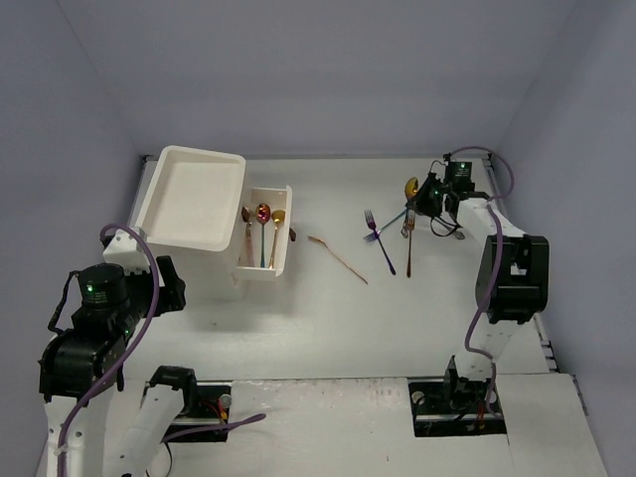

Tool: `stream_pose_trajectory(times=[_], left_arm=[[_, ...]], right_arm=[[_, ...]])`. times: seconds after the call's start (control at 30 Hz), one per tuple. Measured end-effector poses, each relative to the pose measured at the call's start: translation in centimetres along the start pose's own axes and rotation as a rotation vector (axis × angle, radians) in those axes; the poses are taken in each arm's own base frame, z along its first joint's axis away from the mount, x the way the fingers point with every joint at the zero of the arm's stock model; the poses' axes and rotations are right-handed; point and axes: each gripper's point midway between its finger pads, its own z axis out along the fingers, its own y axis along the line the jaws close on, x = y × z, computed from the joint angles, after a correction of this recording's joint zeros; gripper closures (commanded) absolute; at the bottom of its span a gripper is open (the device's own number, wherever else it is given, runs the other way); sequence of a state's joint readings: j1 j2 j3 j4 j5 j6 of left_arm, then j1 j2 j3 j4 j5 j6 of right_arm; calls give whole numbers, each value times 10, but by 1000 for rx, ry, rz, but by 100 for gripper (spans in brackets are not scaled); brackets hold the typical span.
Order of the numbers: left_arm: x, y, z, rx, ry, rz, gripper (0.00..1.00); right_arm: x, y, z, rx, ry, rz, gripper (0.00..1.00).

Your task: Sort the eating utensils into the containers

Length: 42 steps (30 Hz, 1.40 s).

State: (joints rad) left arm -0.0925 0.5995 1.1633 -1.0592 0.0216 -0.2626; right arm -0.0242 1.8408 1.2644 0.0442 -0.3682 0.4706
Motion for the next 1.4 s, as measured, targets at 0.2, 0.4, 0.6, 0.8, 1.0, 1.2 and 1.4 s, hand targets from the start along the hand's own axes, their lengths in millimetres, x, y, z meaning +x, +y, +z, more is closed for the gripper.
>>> stream_pose_trajectory(times=[0.2,0.4,0.6,0.8,1.0,1.2,1.4], left_arm=[[0,0,0,0,0,0,31],[0,0,0,0,0,0,31],[0,0,0,0,0,0,31],[0,0,1,-1,3,-1,31],[0,0,1,-2,5,-1,31],[0,0,1,-1,5,-1,31],[0,1,-1,-3,-4,-1,31]], right_arm=[[-1,40,-19,-165,17,-32,100],[28,92,-25,-277,75,-120,100],[86,176,-39,-360,108,-238,100],[135,284,-65,-475,47,-287,100],[148,372,-71,-568,-45,-247,85],[170,376,-21,-464,-76,-196,59],[180,360,-1,-385,-80,-200,49]])
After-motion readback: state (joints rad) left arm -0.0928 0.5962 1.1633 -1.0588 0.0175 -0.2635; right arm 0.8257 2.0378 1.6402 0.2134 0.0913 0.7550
